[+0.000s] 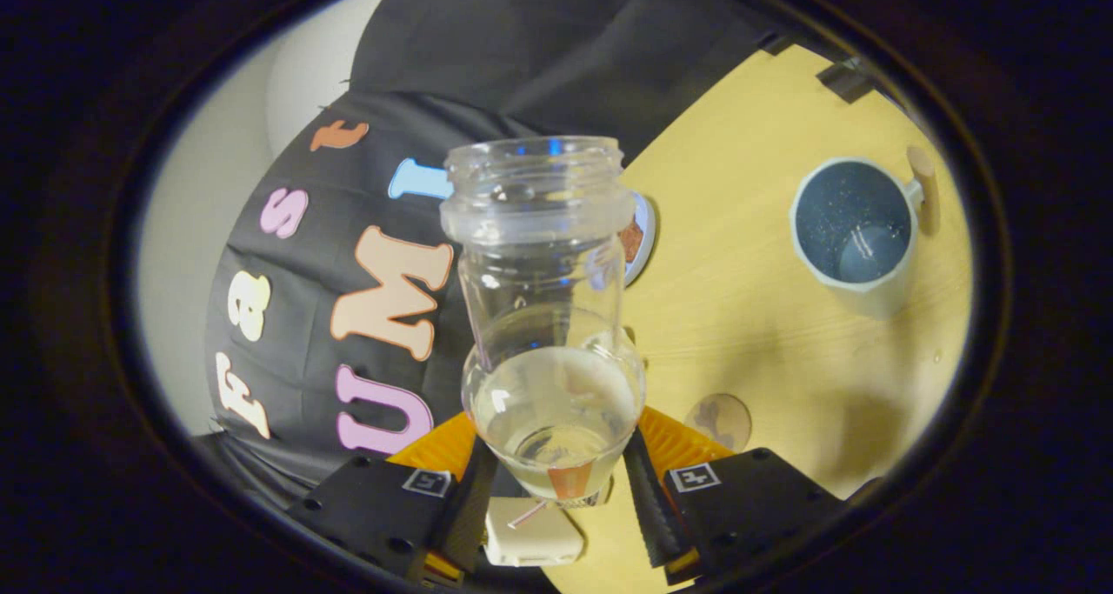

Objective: Take the bottle from table, then pour the juice into the cup, finally place the bottle on the coaster

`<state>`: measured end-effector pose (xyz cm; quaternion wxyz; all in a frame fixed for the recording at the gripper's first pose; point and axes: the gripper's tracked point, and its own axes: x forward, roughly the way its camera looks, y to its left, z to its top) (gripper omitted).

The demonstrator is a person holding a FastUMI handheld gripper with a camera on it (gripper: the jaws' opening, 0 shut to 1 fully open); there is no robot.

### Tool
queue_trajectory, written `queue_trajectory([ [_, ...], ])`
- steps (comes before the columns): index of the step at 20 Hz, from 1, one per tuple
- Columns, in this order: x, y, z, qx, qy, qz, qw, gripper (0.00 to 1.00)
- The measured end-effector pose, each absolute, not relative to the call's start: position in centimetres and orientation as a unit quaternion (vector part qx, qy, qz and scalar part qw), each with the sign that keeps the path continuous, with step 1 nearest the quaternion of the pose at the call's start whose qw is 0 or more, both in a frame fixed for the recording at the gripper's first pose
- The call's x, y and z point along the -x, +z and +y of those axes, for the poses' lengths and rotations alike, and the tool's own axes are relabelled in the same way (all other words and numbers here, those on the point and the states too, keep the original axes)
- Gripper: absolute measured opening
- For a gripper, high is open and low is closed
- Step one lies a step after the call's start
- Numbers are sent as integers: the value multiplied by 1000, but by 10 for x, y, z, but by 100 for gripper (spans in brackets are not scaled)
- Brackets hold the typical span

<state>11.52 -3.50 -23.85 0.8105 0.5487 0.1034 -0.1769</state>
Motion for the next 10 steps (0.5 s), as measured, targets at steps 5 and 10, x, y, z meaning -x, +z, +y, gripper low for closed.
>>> queue_trajectory([
  [5, -120, -253, -37, -431, -201, 123, 871, 75],
  [10, -125, -272, -33, -300, -204, 173, 916, 75],
])
